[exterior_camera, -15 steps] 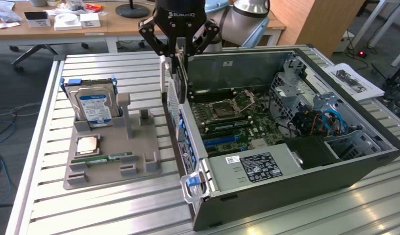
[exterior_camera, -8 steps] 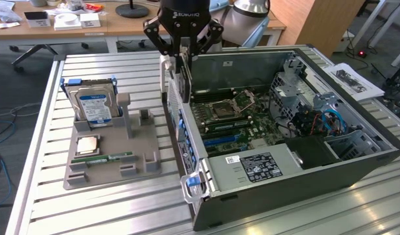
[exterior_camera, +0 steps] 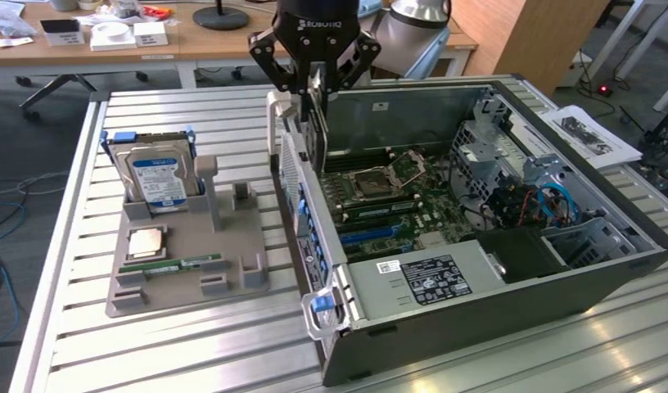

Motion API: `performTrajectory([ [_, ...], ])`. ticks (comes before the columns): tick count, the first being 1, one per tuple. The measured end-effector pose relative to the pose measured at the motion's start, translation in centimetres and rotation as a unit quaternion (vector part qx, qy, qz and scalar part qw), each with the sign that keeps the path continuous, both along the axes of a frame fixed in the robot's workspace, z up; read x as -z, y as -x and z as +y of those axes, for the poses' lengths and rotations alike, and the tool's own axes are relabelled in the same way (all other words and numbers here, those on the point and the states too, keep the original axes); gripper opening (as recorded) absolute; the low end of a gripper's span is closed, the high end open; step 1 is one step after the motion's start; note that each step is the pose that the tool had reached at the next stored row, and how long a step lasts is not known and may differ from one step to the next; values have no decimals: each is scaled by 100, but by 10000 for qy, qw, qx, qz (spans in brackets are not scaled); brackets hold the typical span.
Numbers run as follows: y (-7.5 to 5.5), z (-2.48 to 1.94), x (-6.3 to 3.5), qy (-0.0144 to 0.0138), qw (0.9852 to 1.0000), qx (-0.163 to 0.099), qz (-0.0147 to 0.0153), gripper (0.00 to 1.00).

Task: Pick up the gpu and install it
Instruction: 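Pick up the gpu and move the gpu toward the slot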

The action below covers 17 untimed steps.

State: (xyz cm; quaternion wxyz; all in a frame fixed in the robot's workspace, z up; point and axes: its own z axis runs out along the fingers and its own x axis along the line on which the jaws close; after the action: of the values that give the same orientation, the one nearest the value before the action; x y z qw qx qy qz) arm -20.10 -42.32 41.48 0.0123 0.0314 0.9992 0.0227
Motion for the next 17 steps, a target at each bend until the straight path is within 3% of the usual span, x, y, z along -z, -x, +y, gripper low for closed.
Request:
performTrajectory([
  [17,-260,13,0,0,10000,0,0,27],
])
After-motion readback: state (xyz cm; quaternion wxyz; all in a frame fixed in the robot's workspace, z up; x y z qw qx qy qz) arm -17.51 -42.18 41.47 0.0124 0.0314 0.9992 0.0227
